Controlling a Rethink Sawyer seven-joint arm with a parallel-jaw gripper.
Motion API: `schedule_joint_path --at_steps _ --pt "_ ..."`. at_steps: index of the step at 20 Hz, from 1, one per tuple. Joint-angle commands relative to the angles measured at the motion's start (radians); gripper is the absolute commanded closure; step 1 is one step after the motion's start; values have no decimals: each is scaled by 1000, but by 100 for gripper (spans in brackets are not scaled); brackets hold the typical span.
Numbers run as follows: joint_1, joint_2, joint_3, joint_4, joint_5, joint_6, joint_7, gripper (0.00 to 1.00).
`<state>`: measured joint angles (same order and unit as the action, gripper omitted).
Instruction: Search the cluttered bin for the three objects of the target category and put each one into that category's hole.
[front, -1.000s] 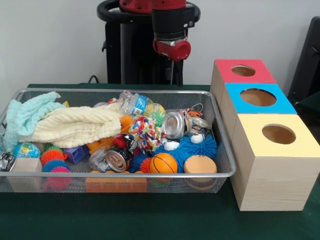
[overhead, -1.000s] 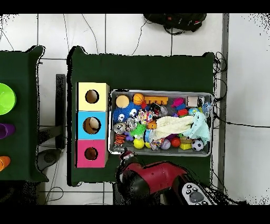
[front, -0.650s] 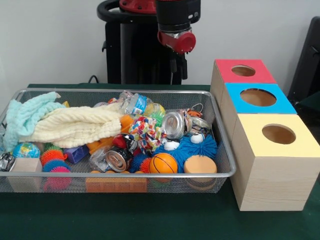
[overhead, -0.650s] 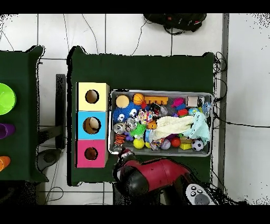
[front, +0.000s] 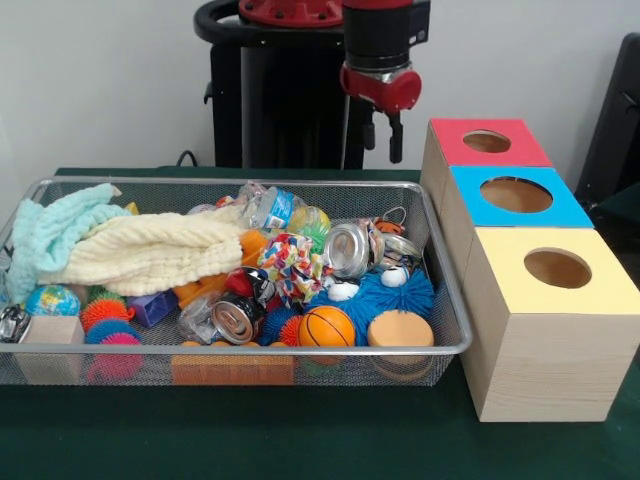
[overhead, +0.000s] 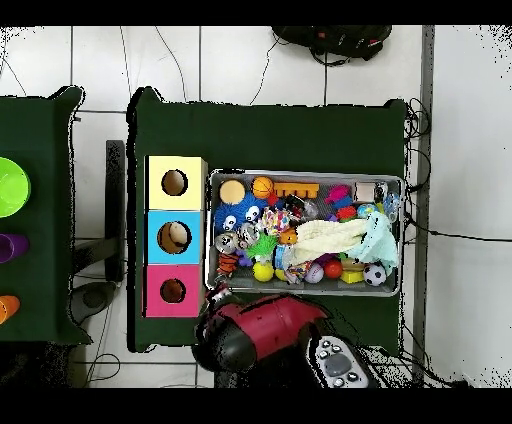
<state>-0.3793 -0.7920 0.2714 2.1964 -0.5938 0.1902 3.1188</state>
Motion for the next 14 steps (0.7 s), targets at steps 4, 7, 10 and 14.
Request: schedule_joint_path --at_steps 4,7,10,14 --pt "103 148 -152 -208 -75 -115 3 0" --pt "69 144 -139 -190 -72 -137 -21 0" --pt "15 130 -106 -175 -64 -121 -53 0" --pt "-30 107 -67 -159 -46 -98 -68 0"
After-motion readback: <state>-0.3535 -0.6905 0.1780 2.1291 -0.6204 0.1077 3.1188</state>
